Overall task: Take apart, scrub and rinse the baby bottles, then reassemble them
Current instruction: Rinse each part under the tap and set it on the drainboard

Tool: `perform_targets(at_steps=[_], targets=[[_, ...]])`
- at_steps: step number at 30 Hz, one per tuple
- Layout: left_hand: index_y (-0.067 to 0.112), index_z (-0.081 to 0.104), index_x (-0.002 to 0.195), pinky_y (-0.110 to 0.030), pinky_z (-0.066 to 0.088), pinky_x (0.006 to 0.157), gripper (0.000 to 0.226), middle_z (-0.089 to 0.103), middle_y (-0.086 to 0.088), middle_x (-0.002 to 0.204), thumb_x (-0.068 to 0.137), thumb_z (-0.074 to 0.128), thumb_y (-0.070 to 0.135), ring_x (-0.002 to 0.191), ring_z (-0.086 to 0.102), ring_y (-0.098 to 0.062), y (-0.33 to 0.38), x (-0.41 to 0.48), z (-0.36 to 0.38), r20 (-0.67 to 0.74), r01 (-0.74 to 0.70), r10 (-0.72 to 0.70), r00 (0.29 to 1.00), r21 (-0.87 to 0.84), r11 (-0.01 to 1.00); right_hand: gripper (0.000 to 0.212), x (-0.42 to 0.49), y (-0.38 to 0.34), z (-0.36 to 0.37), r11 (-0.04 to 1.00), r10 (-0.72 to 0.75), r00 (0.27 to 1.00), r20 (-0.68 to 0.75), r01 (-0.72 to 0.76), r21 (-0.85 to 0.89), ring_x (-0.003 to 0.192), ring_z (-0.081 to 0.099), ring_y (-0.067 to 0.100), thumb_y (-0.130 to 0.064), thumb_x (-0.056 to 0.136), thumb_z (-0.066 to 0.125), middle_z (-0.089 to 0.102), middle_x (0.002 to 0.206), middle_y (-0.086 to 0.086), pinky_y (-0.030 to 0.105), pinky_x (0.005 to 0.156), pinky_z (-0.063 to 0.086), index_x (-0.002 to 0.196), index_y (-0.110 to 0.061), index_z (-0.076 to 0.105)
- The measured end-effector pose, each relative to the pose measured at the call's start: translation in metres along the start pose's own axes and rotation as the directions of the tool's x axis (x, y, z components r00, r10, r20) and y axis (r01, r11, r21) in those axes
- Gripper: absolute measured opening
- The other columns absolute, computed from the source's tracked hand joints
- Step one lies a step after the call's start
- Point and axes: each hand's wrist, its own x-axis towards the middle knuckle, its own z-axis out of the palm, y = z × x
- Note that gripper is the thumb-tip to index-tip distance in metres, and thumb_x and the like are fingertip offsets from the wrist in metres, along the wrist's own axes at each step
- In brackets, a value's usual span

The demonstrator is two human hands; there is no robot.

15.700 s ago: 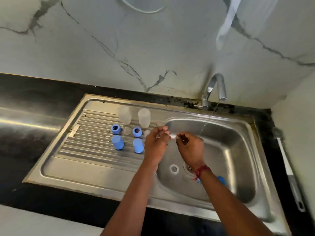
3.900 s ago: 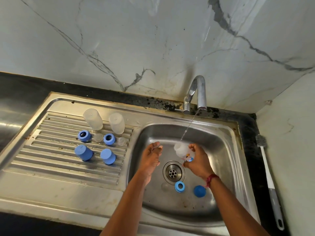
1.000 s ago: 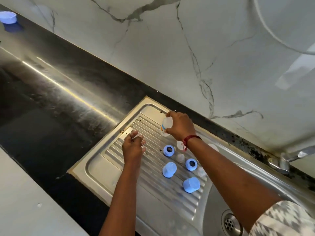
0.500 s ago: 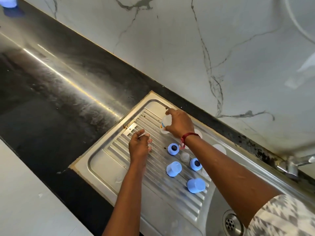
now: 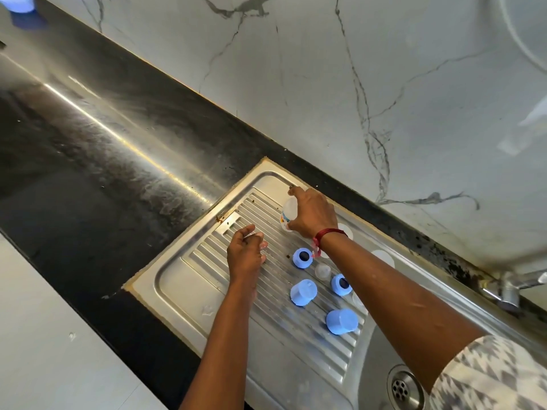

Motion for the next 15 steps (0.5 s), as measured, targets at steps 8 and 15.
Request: perform_targets(at_steps=[8, 15], targets=[[0.028, 0.063, 0.109, -0.041, 0.055, 0.086, 0.016, 0.071, -0.001, 0.104, 0.097, 0.062, 0.018, 0.099, 0.068, -0.020, 0.002, -0.004, 0.000, 0.036, -0.019, 0.019, 0.999, 0.004, 1.000, 0.075, -0.002, 0.001, -0.003, 0.999, 0.005, 1.000, 0.011, -0.005, -0.034, 0.120, 0.055, 0.027, -0.034, 0.079, 0.082, 0.053, 0.137, 0.010, 0.042, 0.098, 0.050, 0.142, -0.020, 0.045], [0.026, 0.061, 0.114, -0.034, 0.055, 0.081, 0.017, 0.069, 0.000, 0.110, 0.098, 0.062, 0.020, 0.102, 0.067, -0.019, 0.011, -0.017, 0.013, 0.097, -0.103, 0.099, 0.990, 0.039, 0.994, 0.062, -0.022, 0.001, -0.013, 0.984, -0.068, 0.991, -0.116, 0.085, 0.155, 0.119, 0.056, 0.025, -0.027, 0.080, 0.081, 0.059, 0.133, 0.009, 0.038, 0.100, 0.050, 0.135, -0.017, 0.055]])
